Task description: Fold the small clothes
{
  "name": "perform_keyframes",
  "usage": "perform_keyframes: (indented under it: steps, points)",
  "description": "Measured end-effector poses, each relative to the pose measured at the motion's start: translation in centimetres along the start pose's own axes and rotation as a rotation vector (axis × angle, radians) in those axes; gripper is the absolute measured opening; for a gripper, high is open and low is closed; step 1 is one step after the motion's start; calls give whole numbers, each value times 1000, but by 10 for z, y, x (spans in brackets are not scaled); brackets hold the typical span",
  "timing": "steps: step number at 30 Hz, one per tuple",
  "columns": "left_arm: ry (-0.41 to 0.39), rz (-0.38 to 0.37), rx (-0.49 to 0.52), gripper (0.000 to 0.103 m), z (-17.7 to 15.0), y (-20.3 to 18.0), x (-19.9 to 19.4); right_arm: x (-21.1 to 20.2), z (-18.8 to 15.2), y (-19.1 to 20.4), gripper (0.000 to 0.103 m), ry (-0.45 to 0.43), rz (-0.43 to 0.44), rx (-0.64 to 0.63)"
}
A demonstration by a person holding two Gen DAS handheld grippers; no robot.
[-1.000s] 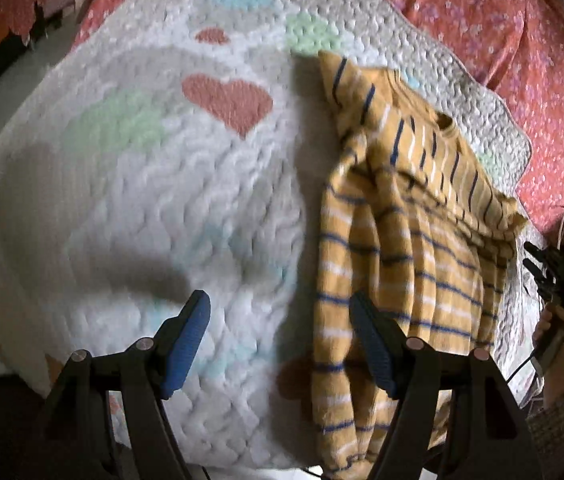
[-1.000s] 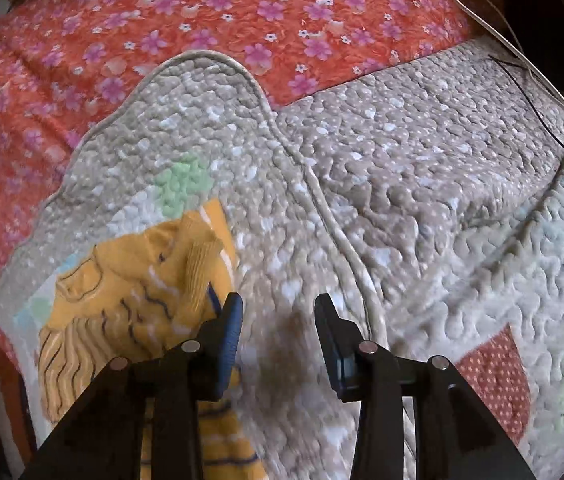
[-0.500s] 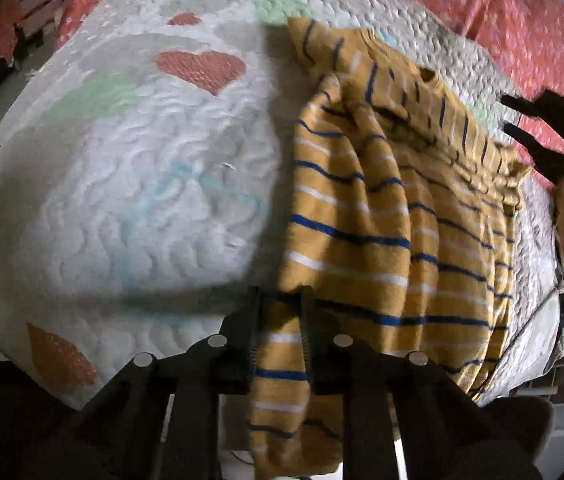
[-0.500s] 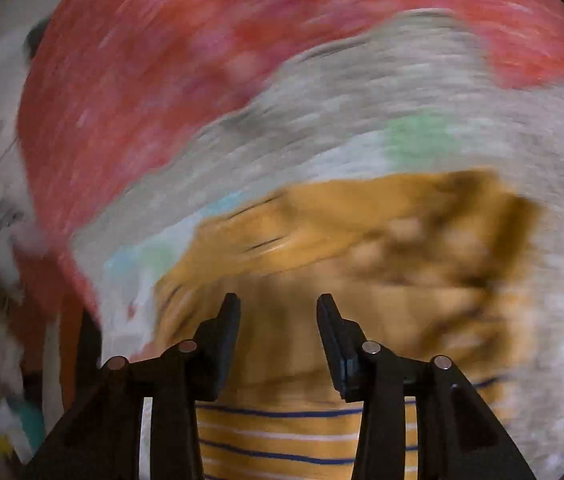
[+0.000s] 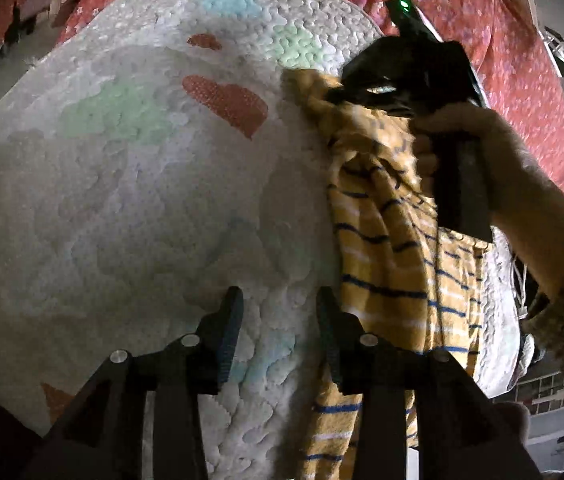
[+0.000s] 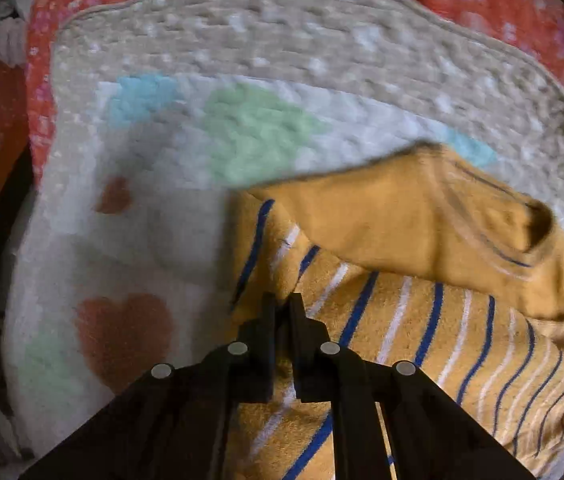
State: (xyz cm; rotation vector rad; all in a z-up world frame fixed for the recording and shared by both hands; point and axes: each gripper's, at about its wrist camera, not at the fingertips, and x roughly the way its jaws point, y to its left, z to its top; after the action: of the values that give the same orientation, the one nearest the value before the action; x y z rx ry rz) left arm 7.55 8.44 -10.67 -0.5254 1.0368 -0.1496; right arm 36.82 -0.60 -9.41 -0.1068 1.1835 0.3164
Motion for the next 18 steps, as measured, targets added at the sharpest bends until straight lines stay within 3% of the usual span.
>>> perform_keyframes:
  steps: [3,5,8,9,11,13,16,18]
  points:
    - [1,-24,-8,37,3,-2,2,5,4,26,7,-31,17,-32]
    - [3,-34,-9,39,4,-3,3,13,3,37,13,-20,40,-56]
    - [5,-46,-20,41,3,-4,2,0,-8,25,18,-53,85,-20]
    - [4,-50,-24,41,3,-4,1,-11,-13,13,22,-73,105,7]
    - [4,-53,-27,42,1,-5,1,-39,-28,-26,46,-113,126,85]
    - [1,-50,-25,43,-1,-6,0,-61,-48,-74,48,-143,84,164]
    - [0,-43,-13,46,-8,-11,-2,-86,-97,-162,48,-104,-58,326]
    - [12,-40,-5,47,-16,-16,-3,-116,-146,-209,48,-130,-48,430]
